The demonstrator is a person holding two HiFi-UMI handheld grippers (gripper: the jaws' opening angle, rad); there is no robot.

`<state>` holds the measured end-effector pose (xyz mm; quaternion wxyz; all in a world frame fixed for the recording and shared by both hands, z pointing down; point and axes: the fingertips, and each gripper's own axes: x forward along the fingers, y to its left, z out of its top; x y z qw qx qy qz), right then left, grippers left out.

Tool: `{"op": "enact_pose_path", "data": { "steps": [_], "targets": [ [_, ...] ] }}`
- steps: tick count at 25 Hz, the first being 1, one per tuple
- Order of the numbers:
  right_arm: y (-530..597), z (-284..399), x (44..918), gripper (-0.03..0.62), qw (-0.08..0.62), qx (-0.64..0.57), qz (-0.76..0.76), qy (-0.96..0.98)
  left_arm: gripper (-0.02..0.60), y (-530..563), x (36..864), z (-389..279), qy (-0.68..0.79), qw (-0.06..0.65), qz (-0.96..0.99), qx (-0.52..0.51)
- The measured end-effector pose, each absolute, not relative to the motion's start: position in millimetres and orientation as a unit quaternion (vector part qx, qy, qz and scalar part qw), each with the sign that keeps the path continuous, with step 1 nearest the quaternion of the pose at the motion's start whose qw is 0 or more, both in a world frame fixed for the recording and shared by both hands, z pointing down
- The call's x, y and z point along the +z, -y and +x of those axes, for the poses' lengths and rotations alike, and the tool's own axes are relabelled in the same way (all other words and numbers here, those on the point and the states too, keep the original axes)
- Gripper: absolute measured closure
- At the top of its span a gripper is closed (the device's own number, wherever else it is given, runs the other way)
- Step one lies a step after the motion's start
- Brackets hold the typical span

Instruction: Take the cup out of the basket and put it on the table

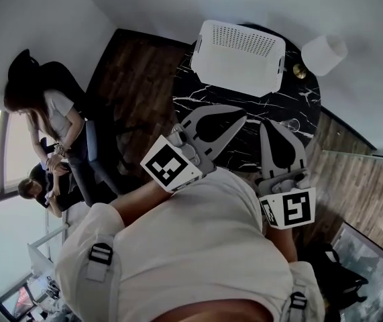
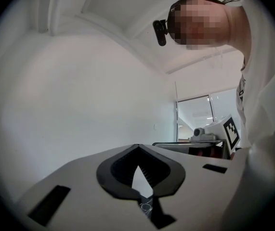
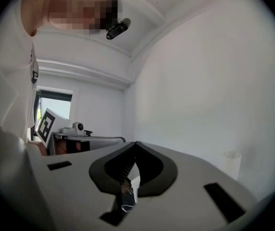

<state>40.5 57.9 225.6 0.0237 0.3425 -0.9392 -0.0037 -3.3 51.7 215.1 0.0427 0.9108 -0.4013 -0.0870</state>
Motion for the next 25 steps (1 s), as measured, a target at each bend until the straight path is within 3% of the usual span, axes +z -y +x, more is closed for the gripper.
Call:
{"op": "enact_pose_path", "data": {
  "steps": [25],
  "targets": [
    [-49.0, 41.6, 225.1, 0.586, 0.016, 0.007, 0.340, 0.940, 0.575, -43.3, 219.1, 0.0, 0.411, 0.051, 0.906, -0.086]
  ]
}}
